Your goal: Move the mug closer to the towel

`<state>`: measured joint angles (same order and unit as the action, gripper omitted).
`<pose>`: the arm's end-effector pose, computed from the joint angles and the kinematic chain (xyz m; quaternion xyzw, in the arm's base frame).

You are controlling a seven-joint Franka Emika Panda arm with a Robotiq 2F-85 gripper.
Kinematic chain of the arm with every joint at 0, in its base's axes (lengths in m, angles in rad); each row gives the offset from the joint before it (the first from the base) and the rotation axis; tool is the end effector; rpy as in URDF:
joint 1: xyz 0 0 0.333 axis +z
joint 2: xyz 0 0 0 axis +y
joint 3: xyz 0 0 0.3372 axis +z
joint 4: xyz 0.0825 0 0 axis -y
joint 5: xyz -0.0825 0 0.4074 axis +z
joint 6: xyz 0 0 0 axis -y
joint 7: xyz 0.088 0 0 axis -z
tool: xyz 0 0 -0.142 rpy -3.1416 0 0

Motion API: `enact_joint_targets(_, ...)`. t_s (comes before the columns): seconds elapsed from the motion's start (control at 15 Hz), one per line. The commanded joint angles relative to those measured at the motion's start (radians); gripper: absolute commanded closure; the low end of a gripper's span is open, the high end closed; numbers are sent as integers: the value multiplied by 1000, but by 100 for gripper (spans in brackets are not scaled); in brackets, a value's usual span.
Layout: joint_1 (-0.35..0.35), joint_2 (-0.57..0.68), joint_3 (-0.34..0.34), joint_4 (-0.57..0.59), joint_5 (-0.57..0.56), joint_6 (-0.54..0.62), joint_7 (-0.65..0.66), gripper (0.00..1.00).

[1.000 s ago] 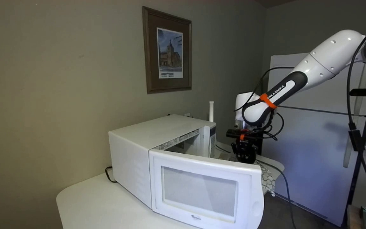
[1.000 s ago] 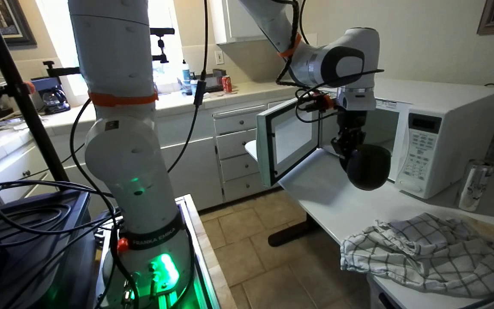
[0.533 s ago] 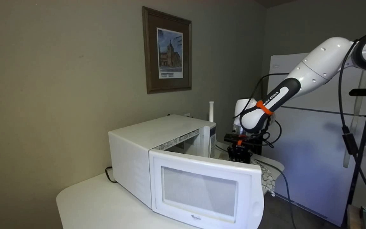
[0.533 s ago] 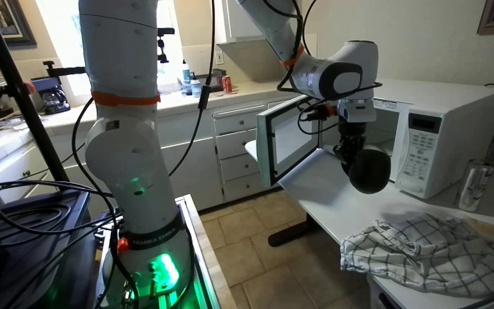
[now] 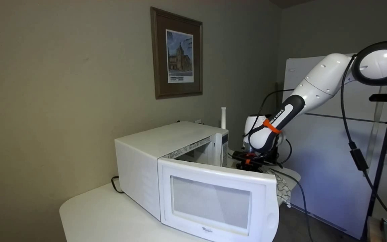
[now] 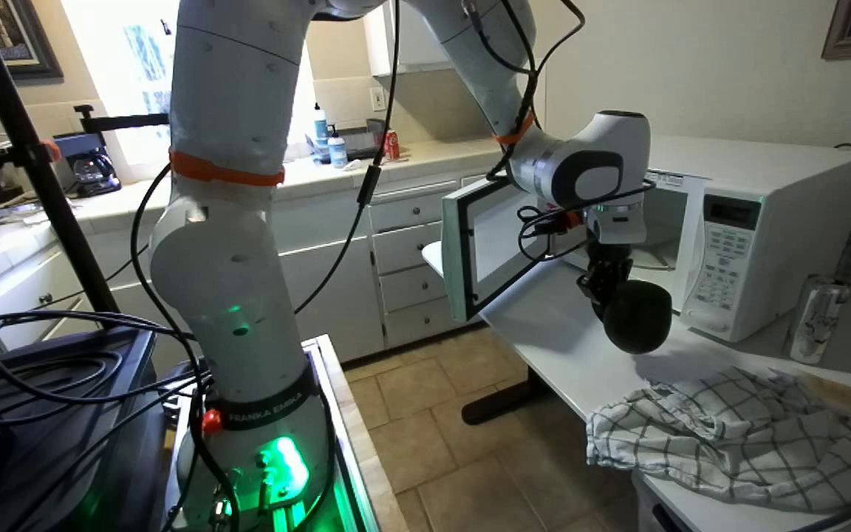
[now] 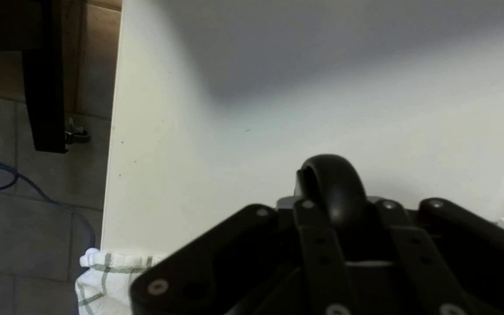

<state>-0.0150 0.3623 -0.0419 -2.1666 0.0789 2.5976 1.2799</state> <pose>0.5950 -0.0344 0.1978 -0.7644 0.6436 -0.0202 0.0315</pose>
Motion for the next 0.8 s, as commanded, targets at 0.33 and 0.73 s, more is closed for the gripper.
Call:
enact_joint_targets(0.33, -53, 125, -16, 154, 208, -18, -92, 98)
enact_joint_targets(0.73, -100, 160, -25, 169, 275, -13, -135, 98)
